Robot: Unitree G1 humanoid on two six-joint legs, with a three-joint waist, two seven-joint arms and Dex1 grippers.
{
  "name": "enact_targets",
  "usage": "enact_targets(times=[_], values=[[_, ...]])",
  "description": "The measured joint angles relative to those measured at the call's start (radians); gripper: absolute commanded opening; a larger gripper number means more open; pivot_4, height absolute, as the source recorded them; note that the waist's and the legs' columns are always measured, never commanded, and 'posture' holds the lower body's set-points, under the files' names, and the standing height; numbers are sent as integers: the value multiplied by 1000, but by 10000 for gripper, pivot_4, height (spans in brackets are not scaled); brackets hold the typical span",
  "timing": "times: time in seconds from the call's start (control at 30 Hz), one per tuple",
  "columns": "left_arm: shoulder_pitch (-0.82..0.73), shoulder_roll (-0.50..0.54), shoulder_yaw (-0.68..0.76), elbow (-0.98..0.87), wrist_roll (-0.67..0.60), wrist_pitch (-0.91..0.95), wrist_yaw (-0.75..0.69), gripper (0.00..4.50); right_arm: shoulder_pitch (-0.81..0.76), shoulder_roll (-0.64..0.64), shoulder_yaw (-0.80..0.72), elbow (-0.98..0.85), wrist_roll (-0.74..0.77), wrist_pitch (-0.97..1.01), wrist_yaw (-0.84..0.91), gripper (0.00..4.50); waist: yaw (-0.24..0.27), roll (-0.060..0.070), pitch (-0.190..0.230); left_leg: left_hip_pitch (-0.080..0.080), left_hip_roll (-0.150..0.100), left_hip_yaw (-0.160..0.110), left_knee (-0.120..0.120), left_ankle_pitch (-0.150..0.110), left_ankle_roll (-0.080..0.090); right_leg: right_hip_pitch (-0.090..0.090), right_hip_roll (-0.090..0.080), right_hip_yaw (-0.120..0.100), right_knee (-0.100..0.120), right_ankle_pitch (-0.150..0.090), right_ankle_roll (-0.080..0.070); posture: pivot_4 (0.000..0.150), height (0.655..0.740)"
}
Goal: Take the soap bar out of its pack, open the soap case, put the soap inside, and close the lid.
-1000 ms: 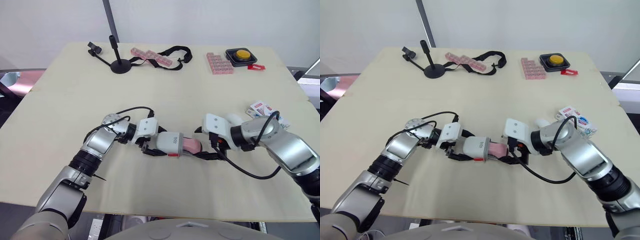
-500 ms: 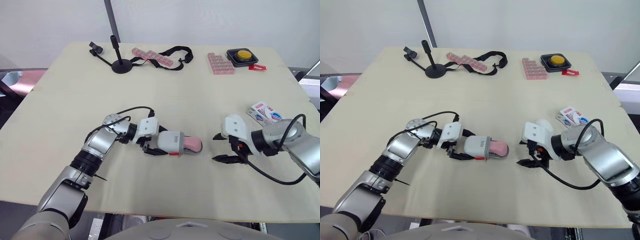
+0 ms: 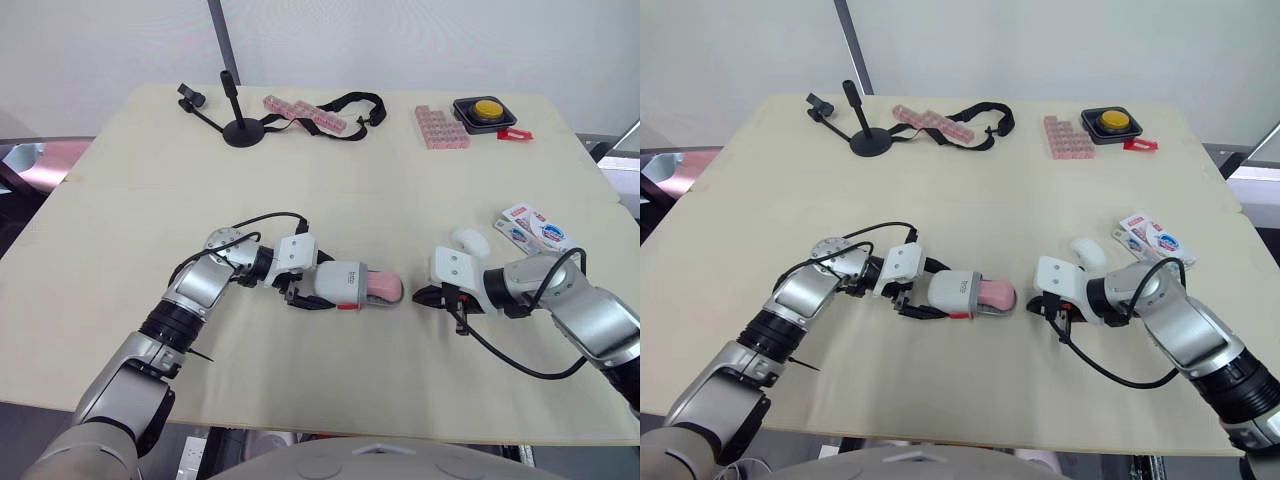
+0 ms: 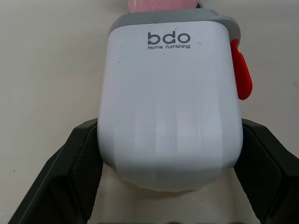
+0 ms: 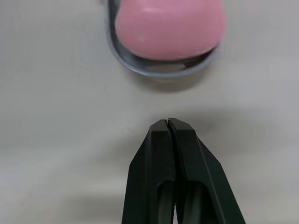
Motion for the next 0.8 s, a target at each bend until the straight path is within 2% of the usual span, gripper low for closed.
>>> enact_targets(times=[0.8], values=[[0, -12, 0, -7, -1, 6, 17, 34421, -146, 118, 84, -53, -15, 102, -6, 260, 0, 0, 0, 1, 0, 0, 0, 0, 0, -1, 0, 0, 1, 0, 0, 1500, 7400]])
